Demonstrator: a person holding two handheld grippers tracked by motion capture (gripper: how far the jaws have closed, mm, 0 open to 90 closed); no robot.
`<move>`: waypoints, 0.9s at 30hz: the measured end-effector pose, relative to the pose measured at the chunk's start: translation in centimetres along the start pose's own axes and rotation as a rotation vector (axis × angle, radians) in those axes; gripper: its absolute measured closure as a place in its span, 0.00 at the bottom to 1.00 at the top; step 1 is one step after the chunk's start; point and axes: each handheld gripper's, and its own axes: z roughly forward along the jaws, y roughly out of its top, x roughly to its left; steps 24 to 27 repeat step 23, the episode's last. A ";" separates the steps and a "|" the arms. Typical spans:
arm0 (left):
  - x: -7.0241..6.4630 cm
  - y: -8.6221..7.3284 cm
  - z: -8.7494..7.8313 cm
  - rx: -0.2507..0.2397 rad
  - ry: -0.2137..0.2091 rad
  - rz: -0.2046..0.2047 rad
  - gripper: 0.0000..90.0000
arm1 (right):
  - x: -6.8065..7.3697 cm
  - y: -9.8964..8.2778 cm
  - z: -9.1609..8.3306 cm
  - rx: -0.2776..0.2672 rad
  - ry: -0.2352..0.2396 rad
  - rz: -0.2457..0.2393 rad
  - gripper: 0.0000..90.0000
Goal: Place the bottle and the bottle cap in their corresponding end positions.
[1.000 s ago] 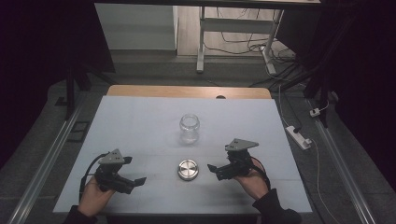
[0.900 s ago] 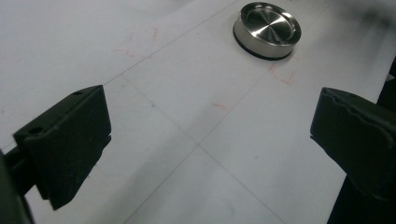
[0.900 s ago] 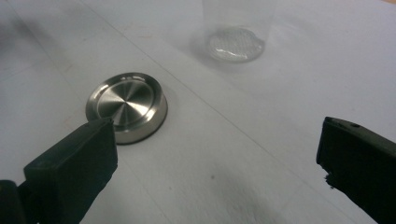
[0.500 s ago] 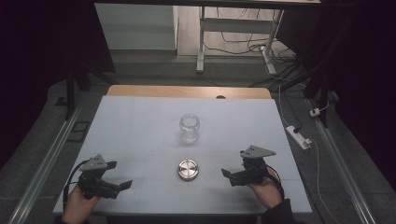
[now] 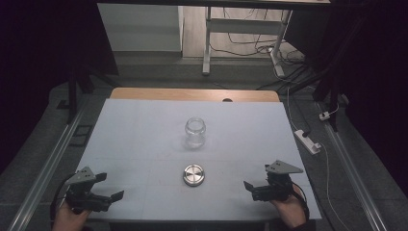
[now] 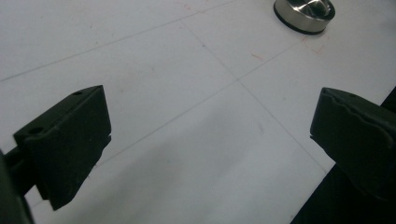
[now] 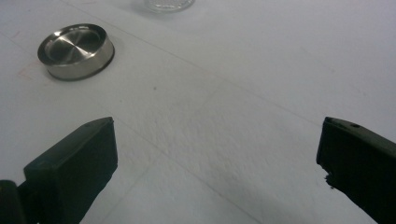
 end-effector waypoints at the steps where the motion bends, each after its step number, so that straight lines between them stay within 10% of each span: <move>1: 0.0 -0.2 -0.1 -0.001 0.000 -0.005 0.00 | -0.1 -0.2 -0.2 -0.001 -0.005 0.005 0.00; 16: 0.0 -2.4 -1.3 0.051 0.099 -0.028 0.00 | -0.5 -2.8 -2.3 0.054 -0.051 0.059 0.00; 27: 0.2 -2.7 -1.3 0.055 0.090 -0.045 0.00 | -0.5 -3.0 -2.3 0.073 -0.059 0.067 0.00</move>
